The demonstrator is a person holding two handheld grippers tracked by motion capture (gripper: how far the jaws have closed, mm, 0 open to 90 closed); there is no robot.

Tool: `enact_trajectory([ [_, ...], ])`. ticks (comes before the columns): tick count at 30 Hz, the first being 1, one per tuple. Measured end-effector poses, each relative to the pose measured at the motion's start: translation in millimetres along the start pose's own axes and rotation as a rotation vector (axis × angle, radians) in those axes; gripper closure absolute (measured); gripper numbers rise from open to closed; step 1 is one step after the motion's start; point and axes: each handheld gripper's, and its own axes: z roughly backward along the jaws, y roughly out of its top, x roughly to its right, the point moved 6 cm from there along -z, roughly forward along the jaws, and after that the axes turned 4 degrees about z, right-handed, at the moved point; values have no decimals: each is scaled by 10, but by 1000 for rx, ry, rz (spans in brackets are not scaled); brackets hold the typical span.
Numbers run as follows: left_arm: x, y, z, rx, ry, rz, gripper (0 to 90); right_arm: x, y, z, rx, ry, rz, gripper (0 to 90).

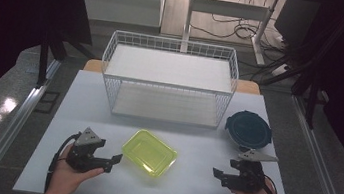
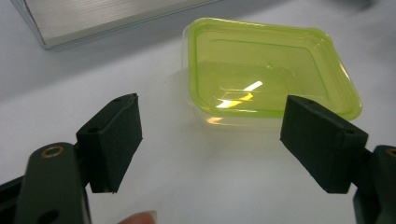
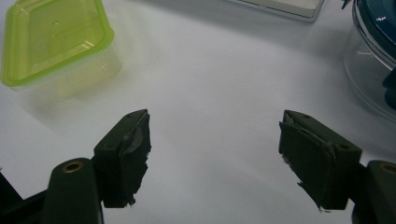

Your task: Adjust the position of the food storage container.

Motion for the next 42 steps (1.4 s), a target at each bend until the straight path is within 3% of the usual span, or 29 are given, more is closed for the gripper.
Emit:
enact_trajectory([
  [8, 9, -17, -30, -19, 1, -4, 197, 83, 168, 93, 12, -18, 13, 287],
  [13, -3, -23, -41, -23, 3, -3, 195, 249, 296, 140, 14, -22, 0, 308],
  [18, -13, -20, -45, -23, 1, 0, 194, 518, 562, 245, 28, -64, -8, 339],
  [24, -28, -22, -52, -24, 4, 2, 194, 748, 756, 287, 23, -77, -20, 372],
  [31, -34, -21, -51, -23, 4, 6, 193, 1100, 956, 217, -31, -130, -26, 401],
  [36, -48, -23, -58, -24, 7, 8, 193, 1260, 1029, 156, -56, -145, -38, 425],
  [37, -53, -24, -58, -25, 7, 8, 193, 1352, 1054, 97, -71, -155, -40, 434],
  [39, -59, -24, -56, -26, 7, 8, 193, 1380, 1059, 79, -76, -156, -43, 441],
  [42, -63, -27, -62, -27, 8, 8, 193, 1537, 1089, -22, -99, -175, -57, 480],
])
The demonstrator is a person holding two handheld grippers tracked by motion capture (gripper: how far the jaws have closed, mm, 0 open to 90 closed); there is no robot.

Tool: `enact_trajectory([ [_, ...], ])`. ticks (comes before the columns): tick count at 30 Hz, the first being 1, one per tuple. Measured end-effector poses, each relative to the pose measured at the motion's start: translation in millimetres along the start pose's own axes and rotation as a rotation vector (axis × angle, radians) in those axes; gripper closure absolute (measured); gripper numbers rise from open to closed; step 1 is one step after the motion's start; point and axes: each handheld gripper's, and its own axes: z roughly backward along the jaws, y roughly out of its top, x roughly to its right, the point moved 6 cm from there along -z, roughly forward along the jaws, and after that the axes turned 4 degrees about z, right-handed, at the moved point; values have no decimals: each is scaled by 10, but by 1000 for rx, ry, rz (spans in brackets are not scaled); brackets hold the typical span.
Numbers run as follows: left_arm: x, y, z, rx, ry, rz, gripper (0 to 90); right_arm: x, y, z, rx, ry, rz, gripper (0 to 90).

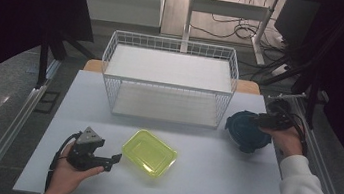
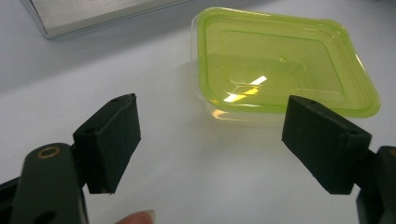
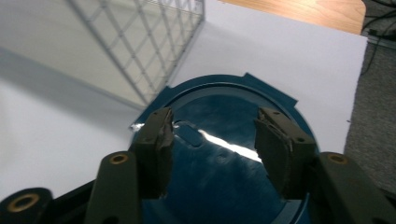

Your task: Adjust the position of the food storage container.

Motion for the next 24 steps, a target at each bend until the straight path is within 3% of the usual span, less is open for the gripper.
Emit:
enact_trajectory([
  [11, -8, -1, -15, -4, 9, 2, 191, 305, 125, -107, -31, -53, 10, 627],
  [14, -8, 0, -21, -2, 12, 6, 190, 421, 131, -147, -46, -65, 20, 728],
  [21, -12, -2, -35, -5, 15, 5, 190, 570, 115, -219, -65, -87, 32, 867],
  [24, -20, -3, -29, -7, 17, 4, 190, 629, 125, -257, -66, -99, 44, 887],
])
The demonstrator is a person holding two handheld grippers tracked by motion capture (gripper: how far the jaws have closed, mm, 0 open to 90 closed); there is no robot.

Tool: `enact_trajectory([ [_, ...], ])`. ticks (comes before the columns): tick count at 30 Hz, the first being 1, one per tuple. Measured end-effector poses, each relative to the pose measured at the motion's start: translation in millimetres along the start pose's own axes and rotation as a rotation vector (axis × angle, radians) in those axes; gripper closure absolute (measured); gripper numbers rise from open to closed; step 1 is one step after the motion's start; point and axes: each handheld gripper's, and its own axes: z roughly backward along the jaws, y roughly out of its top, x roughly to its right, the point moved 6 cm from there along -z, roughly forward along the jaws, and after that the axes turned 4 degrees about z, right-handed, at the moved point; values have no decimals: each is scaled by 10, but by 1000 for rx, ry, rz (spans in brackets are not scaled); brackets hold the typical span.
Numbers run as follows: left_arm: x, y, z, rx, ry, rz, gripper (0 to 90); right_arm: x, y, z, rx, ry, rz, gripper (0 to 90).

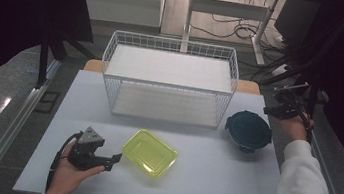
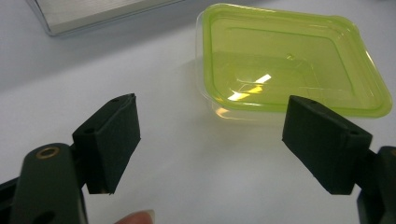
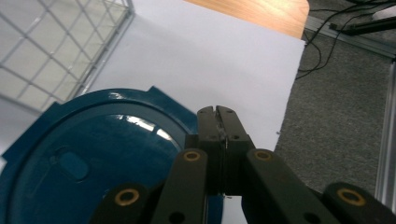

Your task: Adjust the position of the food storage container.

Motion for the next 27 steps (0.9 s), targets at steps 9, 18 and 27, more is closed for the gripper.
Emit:
enact_trajectory([
  [9, -26, -10, -20, -8, 7, 3, 190, 30, 75, -193, -20, -28, 69, 888],
  [18, -62, -17, -27, -13, 12, 8, 190, 40, 57, -454, -101, -59, 162, 888],
  [27, -71, -19, -32, -14, 23, 1, 190, -2, 35, -591, -130, -31, 188, 891],
])
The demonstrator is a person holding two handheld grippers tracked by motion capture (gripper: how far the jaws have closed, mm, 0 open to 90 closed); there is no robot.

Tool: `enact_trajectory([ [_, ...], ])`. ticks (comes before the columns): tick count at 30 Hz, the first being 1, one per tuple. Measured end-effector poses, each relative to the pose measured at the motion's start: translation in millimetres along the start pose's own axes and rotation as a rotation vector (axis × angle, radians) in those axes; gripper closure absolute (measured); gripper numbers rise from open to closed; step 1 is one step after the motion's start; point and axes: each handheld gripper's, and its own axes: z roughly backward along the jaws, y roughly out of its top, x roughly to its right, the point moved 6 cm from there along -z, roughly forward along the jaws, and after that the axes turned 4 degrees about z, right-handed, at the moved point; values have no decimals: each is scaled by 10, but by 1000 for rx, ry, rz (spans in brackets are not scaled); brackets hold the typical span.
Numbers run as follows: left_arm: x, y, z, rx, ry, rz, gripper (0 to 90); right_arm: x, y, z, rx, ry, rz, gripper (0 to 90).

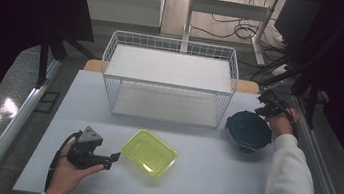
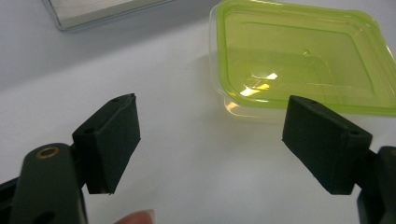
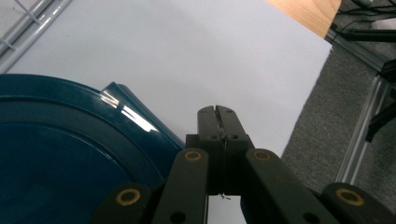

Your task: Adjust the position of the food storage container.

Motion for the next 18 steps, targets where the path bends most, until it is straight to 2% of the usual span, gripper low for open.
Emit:
enact_trajectory([
  [1, 2, 0, -2, 0, -1, 1, 190, -11, 8, -10, -5, -7, 17, 893],
  [7, 10, -2, -2, -4, 2, -9, 188, -36, 6, -19, -3, 13, 13, 895],
  [9, 9, -2, -2, -4, 2, -8, 187, -96, 6, -28, -12, 37, 18, 895],
  [15, 15, 1, 1, -4, -3, -8, 187, -215, -5, -20, -11, 50, 14, 895],
  [18, 24, 2, -1, -4, -8, -11, 187, -280, -32, 7, -10, 71, 24, 895],
])
